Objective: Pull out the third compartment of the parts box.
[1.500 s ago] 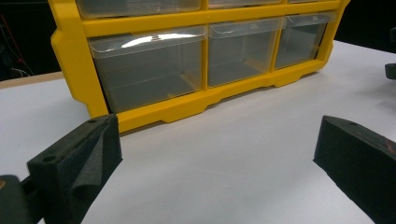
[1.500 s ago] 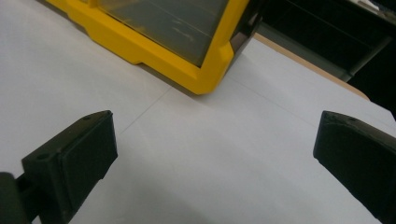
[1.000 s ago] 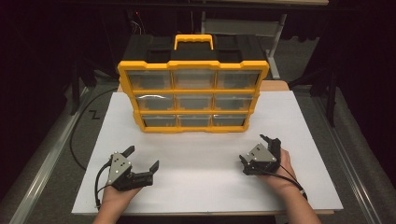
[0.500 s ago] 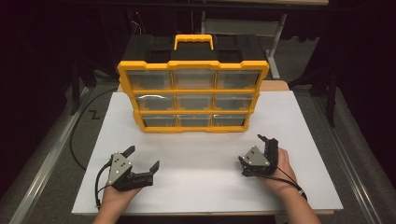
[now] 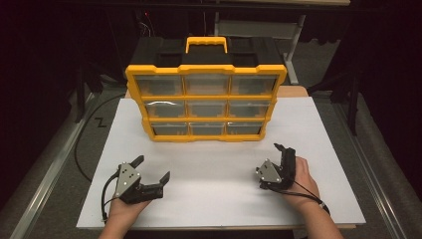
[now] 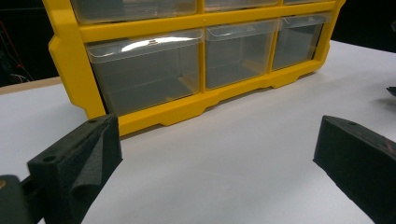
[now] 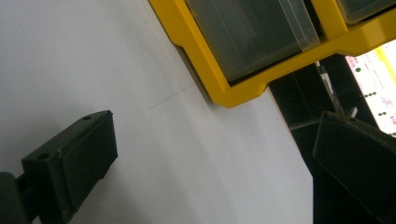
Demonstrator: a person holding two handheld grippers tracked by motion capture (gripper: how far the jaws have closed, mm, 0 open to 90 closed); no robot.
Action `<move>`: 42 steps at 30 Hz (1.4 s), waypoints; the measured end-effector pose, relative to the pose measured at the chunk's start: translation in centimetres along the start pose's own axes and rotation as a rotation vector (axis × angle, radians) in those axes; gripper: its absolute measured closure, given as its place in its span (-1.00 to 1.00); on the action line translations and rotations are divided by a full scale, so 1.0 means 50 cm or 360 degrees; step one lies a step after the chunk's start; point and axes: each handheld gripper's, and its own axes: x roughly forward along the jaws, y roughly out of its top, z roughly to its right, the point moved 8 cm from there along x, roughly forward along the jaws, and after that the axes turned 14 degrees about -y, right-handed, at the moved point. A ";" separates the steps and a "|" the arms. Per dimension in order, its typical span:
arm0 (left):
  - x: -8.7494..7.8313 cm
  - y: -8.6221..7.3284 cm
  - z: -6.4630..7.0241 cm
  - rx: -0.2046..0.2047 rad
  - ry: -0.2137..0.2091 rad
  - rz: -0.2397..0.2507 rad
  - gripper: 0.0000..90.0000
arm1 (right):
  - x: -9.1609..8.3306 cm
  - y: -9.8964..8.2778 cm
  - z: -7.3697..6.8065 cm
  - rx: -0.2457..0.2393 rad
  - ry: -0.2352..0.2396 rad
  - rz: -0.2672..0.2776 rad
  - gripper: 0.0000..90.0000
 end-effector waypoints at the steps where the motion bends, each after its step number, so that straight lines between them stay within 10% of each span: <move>1: 0.000 0.000 0.000 -0.0001 0.0000 0.0001 -0.96 | -0.001 0.001 -0.001 -0.0013 -0.0004 0.0005 -0.98; 21: 0.001 -0.001 0.002 0.0010 -0.0004 -0.0009 -0.96 | -0.014 0.026 -0.007 -0.0432 -0.0132 0.0085 -0.97; 42: 0.004 -0.014 -0.008 -0.0007 -0.0044 -0.0121 -0.98 | -0.010 0.030 -0.012 -0.0543 -0.0141 0.0060 -0.97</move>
